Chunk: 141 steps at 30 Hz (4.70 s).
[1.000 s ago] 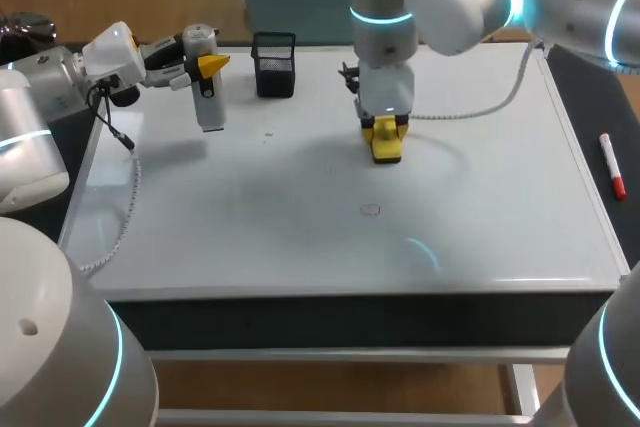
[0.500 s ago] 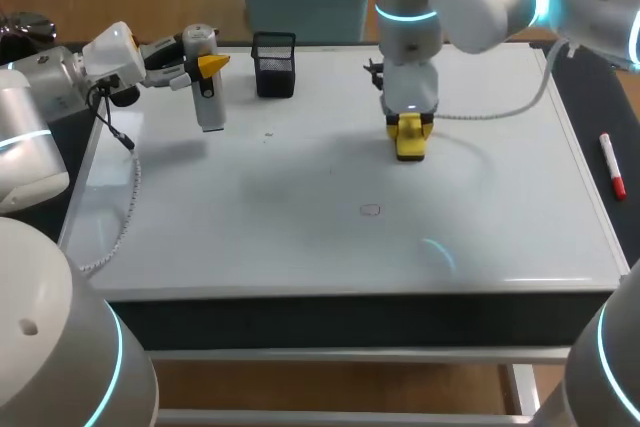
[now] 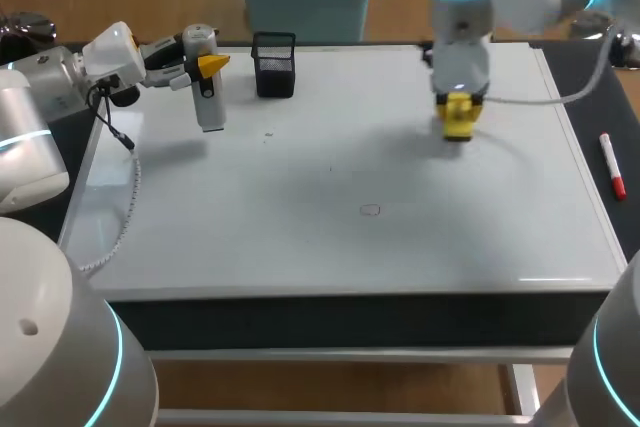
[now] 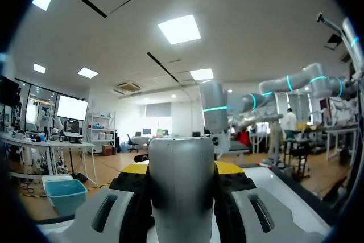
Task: Pick up the inspection probe, press it on each red-marked spot on the whiteboard one by one, put down the probe, pick up the eraser, and wipe off all the red marks.
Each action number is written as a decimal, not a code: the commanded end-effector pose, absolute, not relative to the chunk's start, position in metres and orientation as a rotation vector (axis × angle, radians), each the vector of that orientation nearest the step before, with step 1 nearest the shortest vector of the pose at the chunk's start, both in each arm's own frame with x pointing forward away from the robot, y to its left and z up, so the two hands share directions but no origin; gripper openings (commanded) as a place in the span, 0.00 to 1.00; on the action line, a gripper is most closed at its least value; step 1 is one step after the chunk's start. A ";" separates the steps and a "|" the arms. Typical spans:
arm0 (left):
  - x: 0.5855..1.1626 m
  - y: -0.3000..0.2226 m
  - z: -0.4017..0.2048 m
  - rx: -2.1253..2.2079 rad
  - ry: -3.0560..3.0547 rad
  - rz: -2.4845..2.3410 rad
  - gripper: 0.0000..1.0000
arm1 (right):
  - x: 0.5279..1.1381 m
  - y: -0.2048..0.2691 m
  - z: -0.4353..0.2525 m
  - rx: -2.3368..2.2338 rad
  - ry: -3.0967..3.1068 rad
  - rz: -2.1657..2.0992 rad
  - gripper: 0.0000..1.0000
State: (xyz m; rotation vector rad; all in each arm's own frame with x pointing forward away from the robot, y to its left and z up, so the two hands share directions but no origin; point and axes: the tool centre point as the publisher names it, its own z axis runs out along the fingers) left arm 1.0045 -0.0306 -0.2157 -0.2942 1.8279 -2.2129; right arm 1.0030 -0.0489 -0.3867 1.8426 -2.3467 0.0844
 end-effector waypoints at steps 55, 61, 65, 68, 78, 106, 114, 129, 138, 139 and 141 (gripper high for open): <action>0.971 -0.060 -0.212 -0.195 1.878 -2.196 0.00 | 1.025 -0.146 -0.371 1.676 -2.492 -0.025 0.00; 0.929 -0.100 -0.211 -0.103 1.883 -2.229 0.00 | 1.025 -0.146 -0.371 1.676 -2.492 -0.025 0.00; 0.904 -0.126 -0.213 -0.050 1.862 -2.282 0.00 | 1.025 -0.146 -0.371 1.676 -2.492 -0.025 0.00; 0.887 -0.154 -0.218 -0.012 1.884 -2.309 0.00 | 1.025 -0.146 -0.371 1.676 -2.492 -0.025 0.00; 0.851 -0.246 -0.219 0.110 1.932 -2.402 0.00 | 1.025 -0.146 -0.371 1.676 -2.492 -0.025 0.00; 0.830 -0.312 -0.241 0.132 1.931 -2.506 0.00 | 1.025 -0.146 -0.371 1.676 -2.492 -0.025 0.00; 0.831 -0.315 -0.247 0.127 1.947 -2.502 0.00 | 1.025 -0.146 -0.371 1.676 -2.492 -0.025 0.00; 0.836 -0.316 -0.257 0.118 1.975 -2.495 0.00 | 1.025 -0.146 -0.371 1.676 -2.492 -0.025 0.00; 0.838 -0.316 -0.261 0.105 1.982 -2.495 0.00 | 1.025 -0.146 -0.371 1.676 -2.492 -0.025 0.00; 0.838 -0.316 -0.261 0.104 1.983 -2.495 0.00 | 1.025 -0.146 -0.371 1.676 -2.492 -0.025 0.00; 0.837 -0.315 -0.261 0.104 1.986 -2.491 0.00 | 1.025 -0.146 -0.371 1.676 -2.492 -0.025 0.00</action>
